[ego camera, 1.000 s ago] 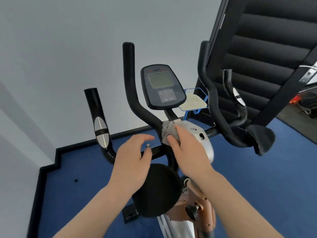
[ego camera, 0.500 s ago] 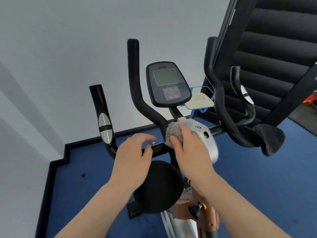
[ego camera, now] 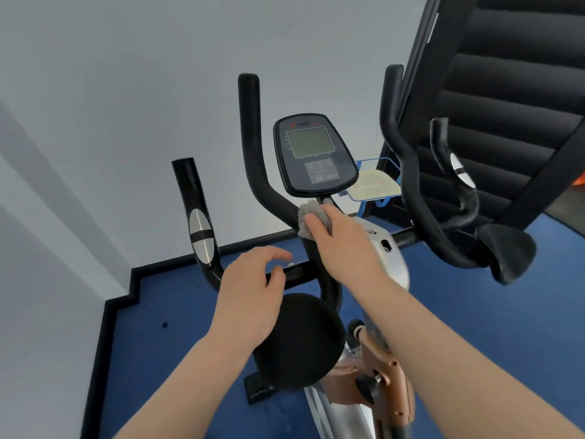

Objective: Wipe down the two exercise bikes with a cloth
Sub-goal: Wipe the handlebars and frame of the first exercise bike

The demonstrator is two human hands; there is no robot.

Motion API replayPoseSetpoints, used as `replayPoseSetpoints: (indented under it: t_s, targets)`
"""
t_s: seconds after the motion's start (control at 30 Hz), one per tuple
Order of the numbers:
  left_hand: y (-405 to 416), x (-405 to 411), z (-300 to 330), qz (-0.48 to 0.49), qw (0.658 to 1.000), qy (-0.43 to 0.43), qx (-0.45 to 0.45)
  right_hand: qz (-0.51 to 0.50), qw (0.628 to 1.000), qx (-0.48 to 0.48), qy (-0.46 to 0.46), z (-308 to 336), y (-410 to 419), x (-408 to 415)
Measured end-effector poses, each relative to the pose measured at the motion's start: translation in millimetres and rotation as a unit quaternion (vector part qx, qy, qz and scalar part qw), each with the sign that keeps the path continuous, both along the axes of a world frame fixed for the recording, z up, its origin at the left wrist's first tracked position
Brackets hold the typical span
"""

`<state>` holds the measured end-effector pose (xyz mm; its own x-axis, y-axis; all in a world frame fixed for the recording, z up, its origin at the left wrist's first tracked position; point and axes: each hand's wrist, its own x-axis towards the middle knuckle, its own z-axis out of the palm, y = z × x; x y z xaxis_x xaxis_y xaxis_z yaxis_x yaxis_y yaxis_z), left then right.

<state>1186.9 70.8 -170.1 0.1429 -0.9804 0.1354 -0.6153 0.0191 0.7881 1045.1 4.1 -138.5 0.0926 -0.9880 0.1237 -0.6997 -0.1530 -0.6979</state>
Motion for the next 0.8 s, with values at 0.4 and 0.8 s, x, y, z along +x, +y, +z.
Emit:
replayPoseSetpoints:
  t_s: [0.4, 0.8]
  targets:
    - [-3.2, 0.7, 0.2, -0.008, 1.0, -0.019, 0.001, 0.005, 0.999, -0.053, -0.009, -16.9, 21.2, -6.7]
    - [-5.1, 0.3, -1.0, 0.001, 1.0, -0.019, 0.008, 0.076, 0.997, -0.008, 0.017, -15.0, 29.0, -19.8]
